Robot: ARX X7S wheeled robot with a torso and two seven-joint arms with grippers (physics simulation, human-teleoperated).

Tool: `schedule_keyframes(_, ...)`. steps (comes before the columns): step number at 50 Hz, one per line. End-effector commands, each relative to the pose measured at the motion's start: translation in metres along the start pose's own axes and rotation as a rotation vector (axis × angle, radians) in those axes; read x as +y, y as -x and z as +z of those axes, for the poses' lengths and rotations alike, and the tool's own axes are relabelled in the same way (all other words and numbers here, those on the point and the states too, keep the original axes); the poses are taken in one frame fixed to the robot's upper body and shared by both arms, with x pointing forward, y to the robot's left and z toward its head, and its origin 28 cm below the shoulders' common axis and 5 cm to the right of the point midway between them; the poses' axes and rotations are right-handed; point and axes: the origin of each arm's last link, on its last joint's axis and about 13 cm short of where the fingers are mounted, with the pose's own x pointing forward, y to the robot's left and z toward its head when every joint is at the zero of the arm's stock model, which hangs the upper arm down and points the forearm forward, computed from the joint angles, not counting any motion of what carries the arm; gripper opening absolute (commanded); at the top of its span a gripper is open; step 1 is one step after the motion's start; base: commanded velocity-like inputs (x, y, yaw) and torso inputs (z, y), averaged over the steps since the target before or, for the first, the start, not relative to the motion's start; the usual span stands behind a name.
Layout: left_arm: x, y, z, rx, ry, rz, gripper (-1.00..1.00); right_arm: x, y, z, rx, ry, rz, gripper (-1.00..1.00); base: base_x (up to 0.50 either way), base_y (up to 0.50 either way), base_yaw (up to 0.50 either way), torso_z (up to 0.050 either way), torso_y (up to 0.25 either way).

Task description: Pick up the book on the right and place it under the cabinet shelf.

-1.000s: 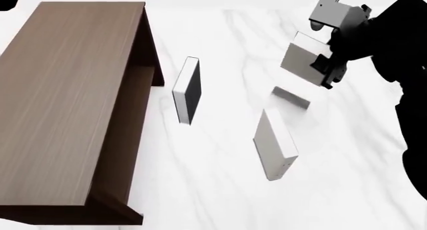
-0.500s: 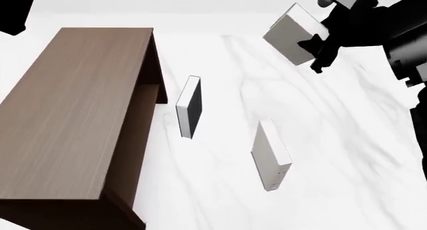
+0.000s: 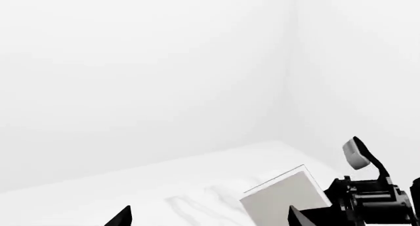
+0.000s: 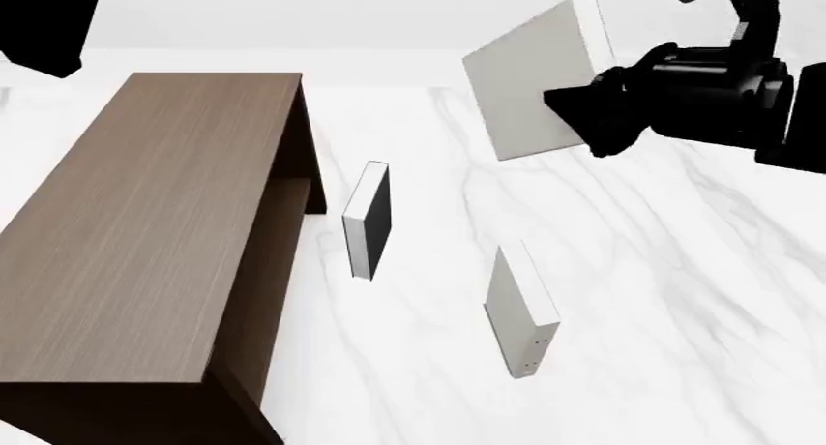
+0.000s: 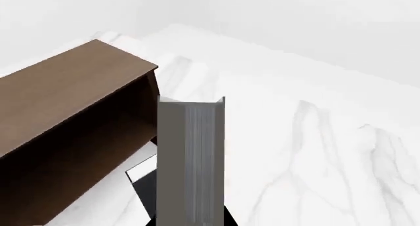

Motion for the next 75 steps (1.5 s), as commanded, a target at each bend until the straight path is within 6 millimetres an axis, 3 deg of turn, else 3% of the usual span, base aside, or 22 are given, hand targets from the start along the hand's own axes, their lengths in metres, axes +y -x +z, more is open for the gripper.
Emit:
schedule_keyframes(1, 0.003, -0.005, -0.004, -0.004, 0.013, -0.007, 1.00, 0.049, 0.016, -0.005, 0.095, -0.202, 0.008, -1.00, 0.00, 0.00, 0.00, 0.000, 0.000)
schedule_keyframes(9, 0.005, -0.010, -0.006, -0.008, 0.021, -0.014, 1.00, 0.077, 0.006, -0.004, 0.195, -0.408, 0.042, -1.00, 0.00, 0.00, 0.00, 0.000, 0.000)
schedule_keyframes(24, 0.006, -0.010, -0.008, -0.018, 0.038, -0.008, 1.00, 0.101, 0.008, -0.016, 0.213, -0.648, 0.069, -1.00, 0.00, 0.00, 0.00, 0.000, 0.001)
schedule_keyframes(52, 0.006, -0.009, -0.010, -0.025, 0.044, -0.011, 1.00, 0.121, 0.013, -0.047, 0.329, -0.775, 0.054, -1.00, 0.00, 0.00, 0.00, 0.000, 0.001)
schedule_keyframes(75, 0.007, -0.005, -0.011, -0.034, 0.050, -0.013, 1.00, 0.139, -0.011, -0.054, 0.372, -0.748, 0.090, -1.00, 0.00, 0.00, 0.00, 0.000, 0.001)
